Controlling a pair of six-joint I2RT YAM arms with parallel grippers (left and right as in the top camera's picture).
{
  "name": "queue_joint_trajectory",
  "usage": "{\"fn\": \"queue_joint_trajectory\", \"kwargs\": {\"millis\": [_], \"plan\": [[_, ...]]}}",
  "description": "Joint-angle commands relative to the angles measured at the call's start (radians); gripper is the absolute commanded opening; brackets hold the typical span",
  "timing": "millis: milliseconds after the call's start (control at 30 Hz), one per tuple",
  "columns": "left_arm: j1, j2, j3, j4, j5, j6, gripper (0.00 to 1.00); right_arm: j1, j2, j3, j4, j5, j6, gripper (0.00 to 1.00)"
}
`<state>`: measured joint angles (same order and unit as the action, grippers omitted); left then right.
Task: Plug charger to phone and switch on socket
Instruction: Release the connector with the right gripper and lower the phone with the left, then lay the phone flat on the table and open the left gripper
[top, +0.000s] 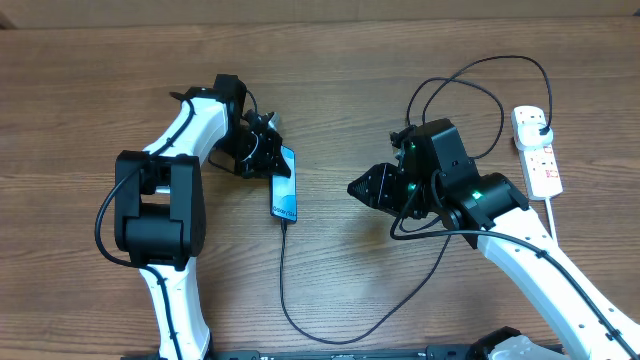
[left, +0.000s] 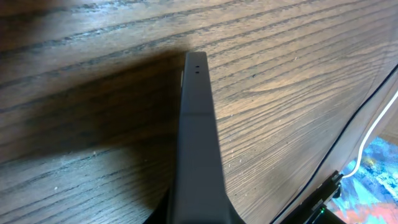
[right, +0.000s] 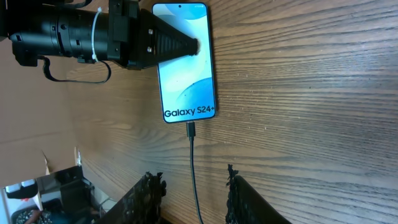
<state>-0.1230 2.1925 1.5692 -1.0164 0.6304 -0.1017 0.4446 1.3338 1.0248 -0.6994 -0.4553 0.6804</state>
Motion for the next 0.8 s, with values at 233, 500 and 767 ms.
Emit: {"fn": "queue_joint_trajectory", "kwargs": {"millis": [233,500,767], "plan": [[-0.001,-0.002,-0.003,-0.004,0.016,-0.019,0.16,-0.003,0.002,0.010,0.001,0.010,-0.008,0.37],[-0.001,-0.002,-0.003,-0.008,0.016,-0.019,0.20,-0.003,0.002,0.010,0.001,0.010,-0.008,0.37],[-0.001,-0.002,-0.003,-0.012,0.016,-0.019,0.20,-0.003,0.002,0.010,0.001,0.010,-0.008,0.37]]}}
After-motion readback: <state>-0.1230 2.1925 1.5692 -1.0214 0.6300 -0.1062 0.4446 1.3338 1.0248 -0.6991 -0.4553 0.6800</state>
